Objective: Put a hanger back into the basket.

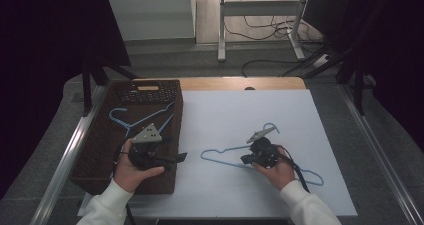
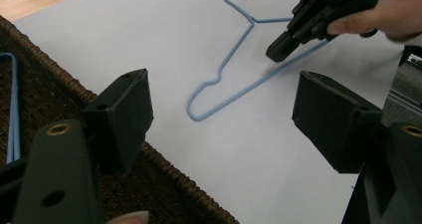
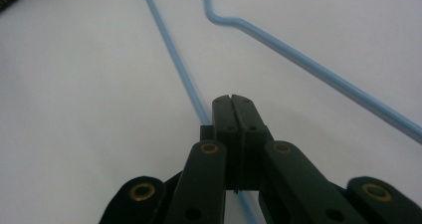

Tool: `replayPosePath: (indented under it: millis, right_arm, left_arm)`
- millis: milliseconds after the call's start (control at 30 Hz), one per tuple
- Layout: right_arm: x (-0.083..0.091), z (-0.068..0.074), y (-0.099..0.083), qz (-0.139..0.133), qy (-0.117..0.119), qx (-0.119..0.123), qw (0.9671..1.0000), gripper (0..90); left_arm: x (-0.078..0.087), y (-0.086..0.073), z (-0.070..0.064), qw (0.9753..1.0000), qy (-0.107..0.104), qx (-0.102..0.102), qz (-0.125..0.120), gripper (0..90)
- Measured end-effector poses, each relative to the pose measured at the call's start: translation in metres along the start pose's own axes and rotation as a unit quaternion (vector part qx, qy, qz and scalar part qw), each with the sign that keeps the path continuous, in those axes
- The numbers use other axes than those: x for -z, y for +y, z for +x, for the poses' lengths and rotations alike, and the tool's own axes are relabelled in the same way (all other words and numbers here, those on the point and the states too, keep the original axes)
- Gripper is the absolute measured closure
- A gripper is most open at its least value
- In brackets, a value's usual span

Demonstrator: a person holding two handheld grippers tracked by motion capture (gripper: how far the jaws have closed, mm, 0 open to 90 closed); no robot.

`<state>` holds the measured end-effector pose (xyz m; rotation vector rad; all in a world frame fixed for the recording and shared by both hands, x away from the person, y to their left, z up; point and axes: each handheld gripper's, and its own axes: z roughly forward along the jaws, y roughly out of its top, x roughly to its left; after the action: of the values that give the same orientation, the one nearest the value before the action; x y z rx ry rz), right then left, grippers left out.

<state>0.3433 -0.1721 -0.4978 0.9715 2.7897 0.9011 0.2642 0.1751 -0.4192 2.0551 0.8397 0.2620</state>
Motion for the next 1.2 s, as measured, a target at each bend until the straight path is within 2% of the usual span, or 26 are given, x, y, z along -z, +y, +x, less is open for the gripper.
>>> replayPosePath:
  millis: [233, 300, 433, 500, 633, 733, 833, 900, 967, 1200]
  right_arm:
    - [-0.022, 0.011, 0.010, 0.010, 0.017, 0.011, 0.9997, 89.9]
    - [-0.025, 0.014, 0.010, 0.014, 0.026, 0.011, 0.9995, 89.9]
    - [-0.029, 0.019, 0.010, 0.020, 0.028, 0.017, 0.9992, 89.9]
    - [-0.028, 0.019, 0.010, 0.014, 0.020, 0.019, 0.9995, 89.9]
    - [-0.021, 0.012, 0.013, -0.012, 0.004, 0.006, 0.9999, 89.9]
    - [-0.024, 0.004, 0.014, -0.007, -0.008, -0.003, 0.9999, 89.9]
    - [-0.030, 0.002, 0.013, -0.002, 0.000, -0.007, 1.0000, 89.9]
    - [-0.031, 0.004, 0.014, -0.001, 0.016, -0.005, 0.9999, 89.9]
    - [-0.031, 0.009, 0.014, 0.004, 0.016, 0.006, 0.9998, 90.0]
    - [-0.027, 0.028, 0.002, 0.018, 0.041, 0.025, 0.9987, 89.9]
  left_arm:
    - [0.000, -0.001, -0.001, 1.0000, 0.000, 0.000, 0.001, 23.6]
    - [0.000, -0.002, 0.000, 1.0000, 0.000, 0.001, 0.001, 23.6]
    - [0.001, -0.002, 0.001, 1.0000, 0.000, 0.003, 0.000, 23.6]
    - [0.001, -0.002, 0.001, 1.0000, 0.001, 0.003, 0.000, 23.6]
    - [0.000, -0.002, 0.001, 1.0000, 0.000, 0.003, 0.001, 23.6]
    - [-0.001, -0.002, 0.001, 1.0000, 0.000, 0.002, 0.003, 23.6]
    - [-0.001, -0.002, 0.001, 1.0000, 0.001, 0.002, 0.003, 23.6]
    - [0.000, -0.002, 0.001, 1.0000, 0.001, 0.003, 0.002, 23.6]
    - [0.000, -0.002, 0.002, 1.0000, 0.001, 0.004, 0.001, 23.6]
    - [0.003, -0.001, 0.001, 1.0000, 0.002, 0.001, -0.003, 23.6]
